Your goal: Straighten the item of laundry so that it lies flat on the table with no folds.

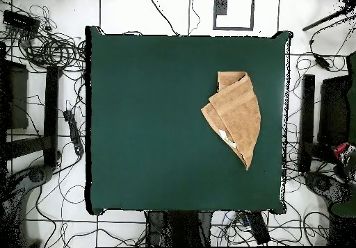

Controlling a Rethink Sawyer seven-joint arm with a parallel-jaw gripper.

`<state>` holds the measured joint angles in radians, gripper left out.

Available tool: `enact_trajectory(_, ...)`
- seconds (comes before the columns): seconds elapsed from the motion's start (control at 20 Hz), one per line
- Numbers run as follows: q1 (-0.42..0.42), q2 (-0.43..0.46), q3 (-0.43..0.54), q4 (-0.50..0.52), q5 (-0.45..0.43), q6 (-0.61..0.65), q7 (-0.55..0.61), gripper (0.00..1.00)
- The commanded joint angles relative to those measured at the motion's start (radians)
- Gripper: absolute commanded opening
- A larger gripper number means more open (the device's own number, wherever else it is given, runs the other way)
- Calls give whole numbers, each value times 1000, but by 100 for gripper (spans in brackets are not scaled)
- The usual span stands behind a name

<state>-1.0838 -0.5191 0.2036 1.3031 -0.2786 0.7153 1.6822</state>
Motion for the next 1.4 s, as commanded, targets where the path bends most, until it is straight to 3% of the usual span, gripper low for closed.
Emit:
enact_trajectory(0.05, -95, 6, 174, -18, -101, 303, -590, 100)
enact_trajectory(0.35, -136, 18, 236, 9, -130, 228, -587, 100)
enact_trajectory(0.6, -93, 43, 245, -26, -169, 189, -558, 100)
enact_trajectory(0.85, -77, 42, 270, -32, -95, 204, -496, 100)
enact_trajectory(1.4, -19, 45, 247, -63, -59, 222, -387, 100)
